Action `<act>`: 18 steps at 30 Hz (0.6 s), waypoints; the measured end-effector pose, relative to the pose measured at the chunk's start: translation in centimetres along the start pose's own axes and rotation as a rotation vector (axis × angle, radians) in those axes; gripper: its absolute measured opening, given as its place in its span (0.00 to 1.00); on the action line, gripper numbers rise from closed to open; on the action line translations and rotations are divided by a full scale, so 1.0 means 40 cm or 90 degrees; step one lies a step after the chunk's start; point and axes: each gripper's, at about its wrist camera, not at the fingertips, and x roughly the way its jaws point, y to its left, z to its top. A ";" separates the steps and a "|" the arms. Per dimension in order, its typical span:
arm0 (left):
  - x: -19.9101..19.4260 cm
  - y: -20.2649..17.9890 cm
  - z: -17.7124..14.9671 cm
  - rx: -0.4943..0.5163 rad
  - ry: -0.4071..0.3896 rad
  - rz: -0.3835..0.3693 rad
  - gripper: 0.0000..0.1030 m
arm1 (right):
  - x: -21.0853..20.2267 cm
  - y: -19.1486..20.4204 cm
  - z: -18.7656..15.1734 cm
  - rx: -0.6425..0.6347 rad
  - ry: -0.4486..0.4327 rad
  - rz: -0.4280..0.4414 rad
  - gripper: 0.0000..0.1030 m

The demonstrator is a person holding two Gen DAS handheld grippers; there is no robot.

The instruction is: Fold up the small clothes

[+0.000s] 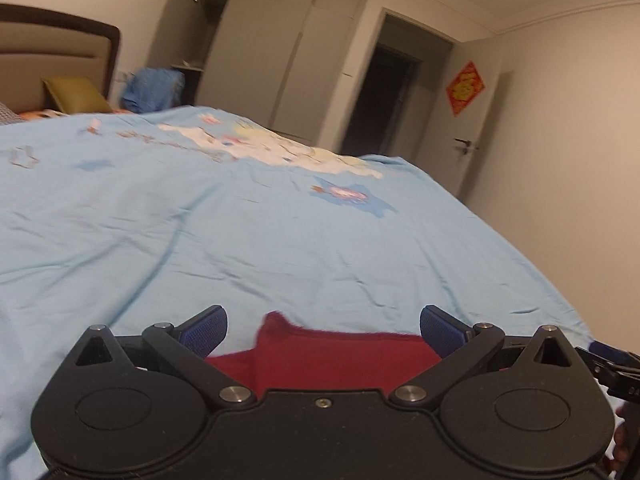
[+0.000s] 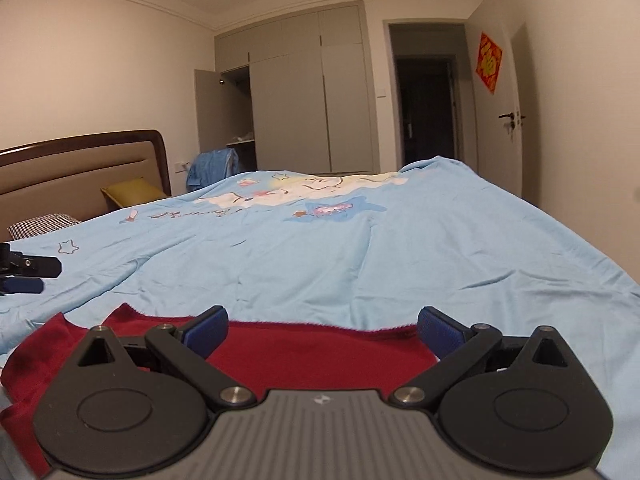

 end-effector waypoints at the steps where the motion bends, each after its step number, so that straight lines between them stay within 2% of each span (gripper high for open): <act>1: -0.027 0.002 -0.014 -0.006 -0.002 0.016 0.99 | -0.014 0.022 -0.017 -0.003 -0.007 -0.005 1.00; 6: -0.158 0.034 -0.117 -0.058 -0.009 0.050 0.99 | -0.068 0.128 -0.115 -0.053 -0.025 -0.018 1.00; 10: -0.219 0.065 -0.202 -0.107 0.005 0.058 0.99 | -0.081 0.184 -0.178 -0.082 -0.026 -0.023 1.00; 14: -0.225 0.101 -0.262 -0.161 0.036 0.039 0.99 | -0.079 0.209 -0.219 -0.101 -0.030 -0.039 1.00; 18: -0.203 0.109 -0.295 -0.173 0.059 0.030 0.99 | -0.064 0.228 -0.255 -0.114 -0.011 -0.037 1.00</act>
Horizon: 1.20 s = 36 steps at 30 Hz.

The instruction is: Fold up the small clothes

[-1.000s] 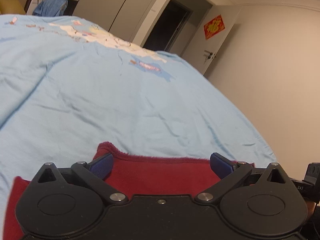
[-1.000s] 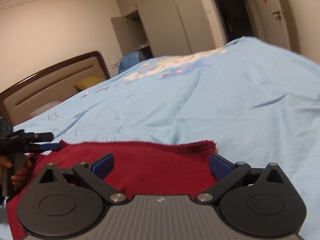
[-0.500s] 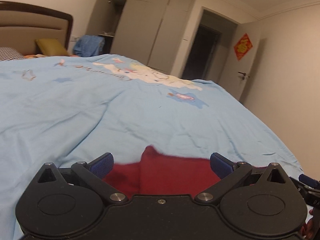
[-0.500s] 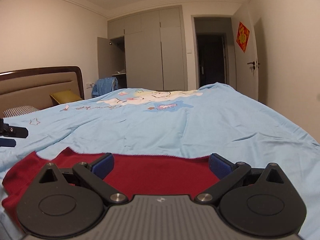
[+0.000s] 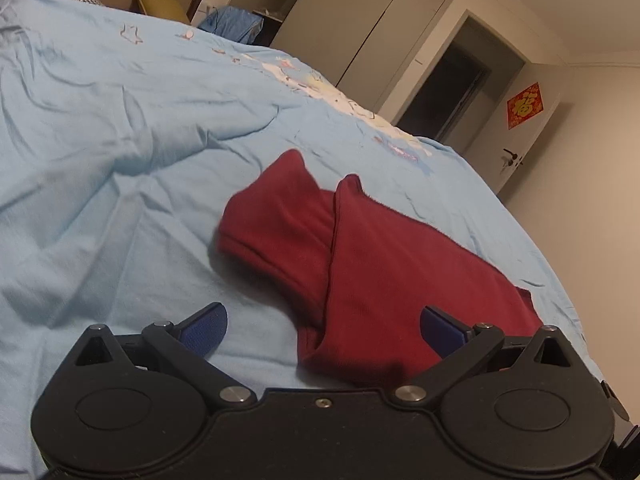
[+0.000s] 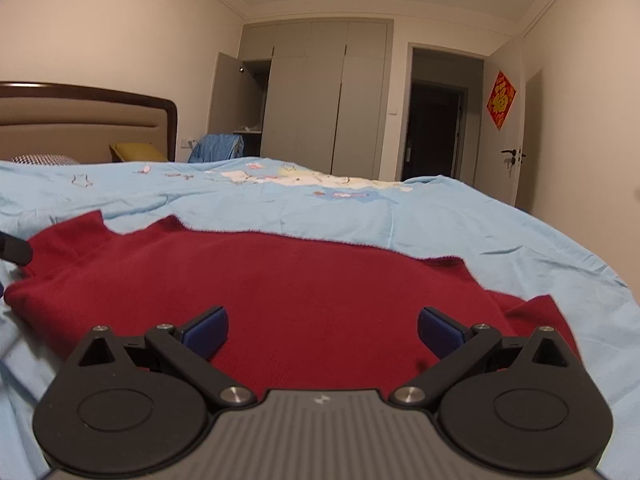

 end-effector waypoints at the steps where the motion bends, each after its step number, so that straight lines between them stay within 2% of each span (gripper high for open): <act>1: 0.003 -0.002 -0.004 -0.001 -0.003 -0.001 0.99 | 0.005 0.005 -0.010 -0.003 0.005 0.001 1.00; 7: 0.021 -0.017 -0.013 -0.012 0.005 -0.050 0.99 | 0.028 -0.006 -0.057 0.038 0.007 0.024 1.00; 13: 0.043 -0.026 -0.024 -0.031 0.031 -0.110 0.99 | 0.025 -0.009 -0.071 0.042 -0.012 0.027 1.00; 16: 0.062 -0.017 -0.021 -0.067 0.028 -0.106 0.98 | 0.016 -0.017 -0.073 0.043 -0.014 0.028 1.00; 21: 0.090 0.005 -0.004 -0.149 0.005 -0.073 0.87 | 0.010 -0.020 -0.075 0.043 -0.016 0.028 1.00; 23: 0.098 -0.002 0.003 -0.147 -0.006 -0.046 0.75 | 0.006 -0.023 -0.077 0.044 -0.017 0.028 1.00; 28: 0.122 -0.008 0.020 -0.151 -0.019 0.000 0.53 | 0.006 -0.023 -0.078 0.044 -0.017 0.028 1.00; 32: 0.129 -0.036 0.037 -0.110 -0.008 0.044 0.30 | 0.007 -0.024 -0.078 0.044 -0.017 0.028 1.00; 36: 0.123 -0.061 0.055 -0.089 -0.012 0.045 0.22 | -0.011 -0.032 -0.067 0.056 -0.019 0.028 1.00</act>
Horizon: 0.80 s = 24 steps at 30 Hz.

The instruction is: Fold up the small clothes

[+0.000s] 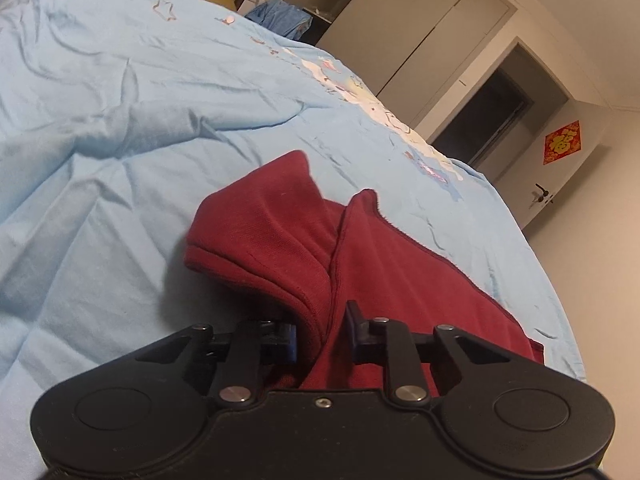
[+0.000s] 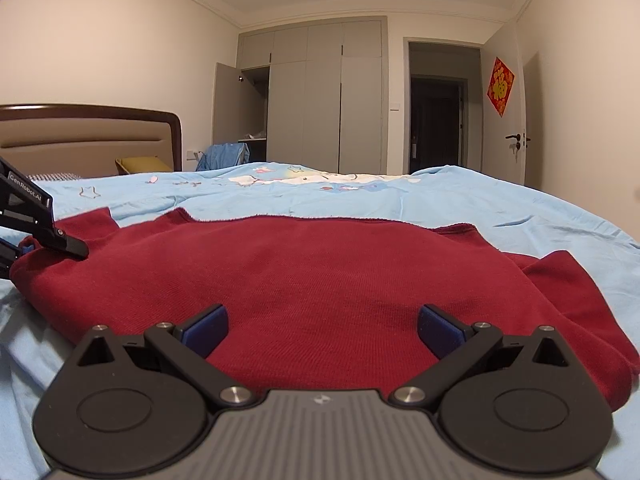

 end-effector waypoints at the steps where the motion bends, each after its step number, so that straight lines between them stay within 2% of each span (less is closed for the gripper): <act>1: -0.005 -0.011 0.004 0.015 -0.004 0.000 0.21 | -0.011 -0.005 0.004 0.008 -0.009 -0.001 1.00; 6: -0.036 -0.107 0.023 0.125 -0.039 -0.019 0.18 | -0.076 -0.054 0.025 0.065 -0.050 -0.039 1.00; 12: -0.053 -0.287 0.015 0.276 -0.064 -0.086 0.18 | -0.147 -0.132 0.048 0.121 -0.087 -0.104 1.00; 19: -0.037 -0.483 -0.094 0.424 -0.020 -0.188 0.17 | -0.227 -0.241 0.044 0.179 -0.122 -0.218 1.00; 21: -0.025 -0.523 -0.142 0.469 0.005 -0.207 0.17 | -0.244 -0.273 0.034 0.199 -0.126 -0.250 1.00; 24: 0.005 -0.554 -0.208 0.504 0.059 -0.226 0.18 | -0.254 -0.317 0.014 0.247 -0.121 -0.275 1.00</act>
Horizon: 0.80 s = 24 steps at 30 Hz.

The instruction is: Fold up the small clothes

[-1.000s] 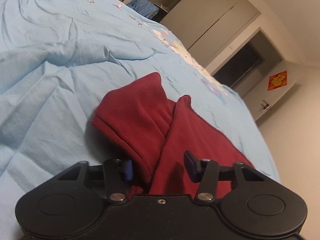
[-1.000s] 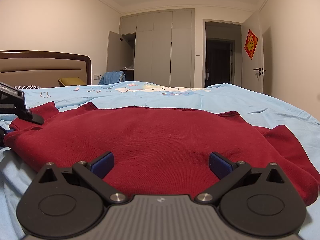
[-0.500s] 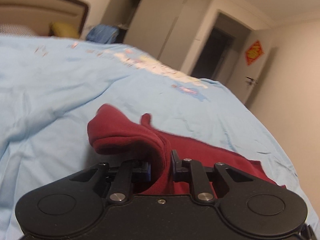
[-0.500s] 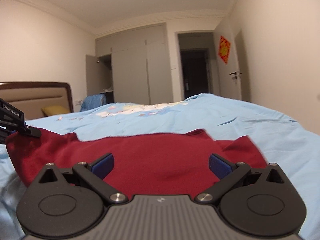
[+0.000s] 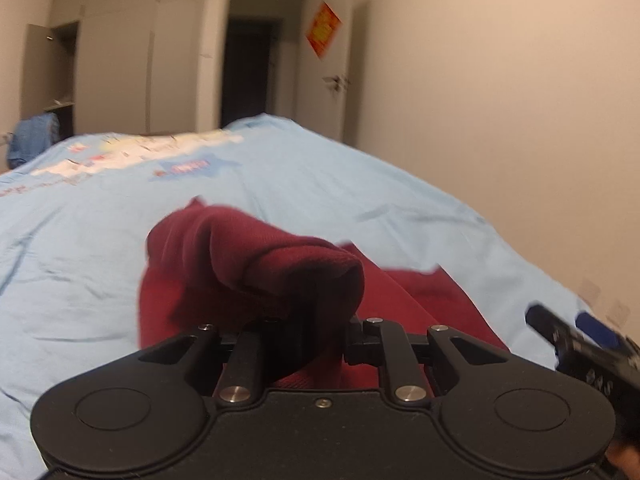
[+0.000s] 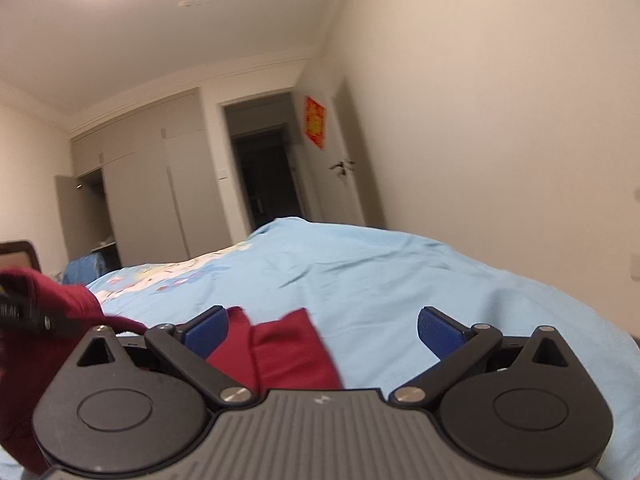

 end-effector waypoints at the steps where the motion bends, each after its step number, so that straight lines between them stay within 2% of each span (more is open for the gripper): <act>1: 0.014 -0.011 -0.011 0.006 0.016 -0.008 0.18 | 0.003 -0.011 -0.002 0.011 0.004 -0.006 1.00; 3: 0.037 -0.026 -0.037 0.013 0.041 -0.015 0.20 | 0.011 -0.026 -0.008 0.023 0.009 -0.010 1.00; 6: 0.045 -0.030 -0.062 0.007 0.053 -0.020 0.25 | 0.020 -0.024 -0.016 0.010 0.015 -0.005 1.00; 11: 0.020 -0.029 -0.079 0.010 0.034 -0.044 0.51 | 0.030 -0.020 -0.029 -0.002 0.025 -0.001 1.00; 14: -0.002 -0.029 -0.086 0.017 0.021 -0.049 0.62 | 0.029 -0.022 -0.033 0.007 0.029 -0.003 1.00; 20: -0.046 -0.032 -0.104 0.037 0.002 -0.045 0.71 | 0.018 -0.027 -0.034 0.021 0.041 -0.008 1.00; 24: -0.062 -0.049 -0.123 0.077 -0.007 -0.026 0.69 | 0.018 -0.025 -0.035 0.022 0.048 -0.006 1.00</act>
